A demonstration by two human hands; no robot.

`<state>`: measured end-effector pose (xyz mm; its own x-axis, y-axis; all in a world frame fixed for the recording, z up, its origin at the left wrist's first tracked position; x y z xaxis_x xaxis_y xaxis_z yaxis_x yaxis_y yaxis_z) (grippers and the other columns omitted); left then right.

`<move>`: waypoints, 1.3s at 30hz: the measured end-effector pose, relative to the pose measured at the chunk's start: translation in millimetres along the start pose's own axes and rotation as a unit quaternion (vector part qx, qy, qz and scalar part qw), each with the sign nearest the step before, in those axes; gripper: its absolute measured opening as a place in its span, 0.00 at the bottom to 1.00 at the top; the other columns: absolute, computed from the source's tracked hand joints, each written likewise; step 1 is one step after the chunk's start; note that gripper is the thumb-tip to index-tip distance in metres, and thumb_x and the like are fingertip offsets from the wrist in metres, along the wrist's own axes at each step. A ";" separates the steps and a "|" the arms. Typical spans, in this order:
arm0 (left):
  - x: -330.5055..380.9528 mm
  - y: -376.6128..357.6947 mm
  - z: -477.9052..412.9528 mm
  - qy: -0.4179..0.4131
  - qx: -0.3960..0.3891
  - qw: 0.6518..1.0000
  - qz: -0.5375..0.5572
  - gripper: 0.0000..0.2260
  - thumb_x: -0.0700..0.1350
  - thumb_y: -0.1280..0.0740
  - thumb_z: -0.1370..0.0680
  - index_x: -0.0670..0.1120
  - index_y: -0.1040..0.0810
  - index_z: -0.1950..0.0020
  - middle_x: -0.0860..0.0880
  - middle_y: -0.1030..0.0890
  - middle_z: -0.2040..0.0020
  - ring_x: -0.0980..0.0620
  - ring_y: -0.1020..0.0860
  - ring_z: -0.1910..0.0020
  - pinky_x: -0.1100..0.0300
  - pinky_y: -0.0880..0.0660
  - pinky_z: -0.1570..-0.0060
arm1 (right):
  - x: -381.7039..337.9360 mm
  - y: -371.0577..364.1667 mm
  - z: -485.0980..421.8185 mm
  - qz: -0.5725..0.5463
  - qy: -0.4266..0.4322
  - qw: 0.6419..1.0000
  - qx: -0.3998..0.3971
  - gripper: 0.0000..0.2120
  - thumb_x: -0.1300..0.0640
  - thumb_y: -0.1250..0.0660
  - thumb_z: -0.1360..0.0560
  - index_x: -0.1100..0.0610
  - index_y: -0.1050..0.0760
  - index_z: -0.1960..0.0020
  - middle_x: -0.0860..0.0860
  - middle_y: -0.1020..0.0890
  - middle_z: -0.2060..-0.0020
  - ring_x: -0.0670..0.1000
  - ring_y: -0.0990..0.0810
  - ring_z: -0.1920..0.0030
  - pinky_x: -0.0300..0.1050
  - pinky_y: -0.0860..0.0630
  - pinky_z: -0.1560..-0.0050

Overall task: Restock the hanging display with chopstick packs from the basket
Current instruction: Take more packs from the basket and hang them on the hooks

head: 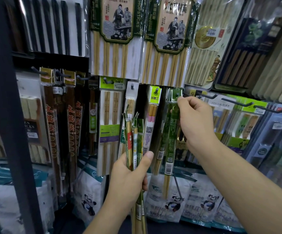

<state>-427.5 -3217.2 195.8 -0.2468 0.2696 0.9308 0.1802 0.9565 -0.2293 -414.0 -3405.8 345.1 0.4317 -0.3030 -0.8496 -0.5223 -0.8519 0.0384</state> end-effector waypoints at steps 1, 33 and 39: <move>-0.1 -0.3 0.0 0.001 -0.001 1.000 0.000 0.12 0.64 0.27 0.31 0.57 0.21 0.64 0.47 0.24 0.73 0.49 0.25 0.74 0.56 0.23 0.72 | 0.3 -0.4 -0.6 0.009 0.002 1.000 0.000 0.17 0.55 0.35 0.18 0.60 0.31 0.64 0.45 0.37 0.76 0.46 0.39 0.75 0.33 0.35 0.75; 2.8 -3.2 1.5 0.009 0.012 1.000 -0.007 0.12 0.64 0.32 0.29 0.58 0.21 0.65 0.53 0.22 0.72 0.56 0.21 0.73 0.66 0.25 0.71 | -5.4 -28.0 51.4 0.096 0.041 0.985 -0.137 0.13 0.54 0.38 0.16 0.54 0.23 0.58 0.45 0.30 0.74 0.43 0.34 0.75 0.34 0.35 0.75; 3.4 -2.0 0.8 0.016 0.008 0.999 -0.029 0.24 0.62 0.35 0.25 0.41 0.26 0.61 0.56 0.28 0.73 0.57 0.28 0.74 0.66 0.27 0.72 | -14.8 -0.3 3.9 0.065 0.011 0.997 -0.028 0.15 0.53 0.40 0.15 0.64 0.24 0.53 0.45 0.35 0.75 0.49 0.35 0.70 0.35 0.34 0.74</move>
<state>-429.4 -3218.1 199.1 -0.2248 0.2109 0.9513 0.1515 0.9720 -0.1797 -423.1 -3399.4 355.6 0.3798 -0.4211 -0.8237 -0.5336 -0.8271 0.1768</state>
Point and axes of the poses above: each hand's wrist, its own z-axis away from the middle knuckle, its own y-axis out of the back of the hand, x = y × z, the point moved 10 cm from there along -z, towards the middle knuckle
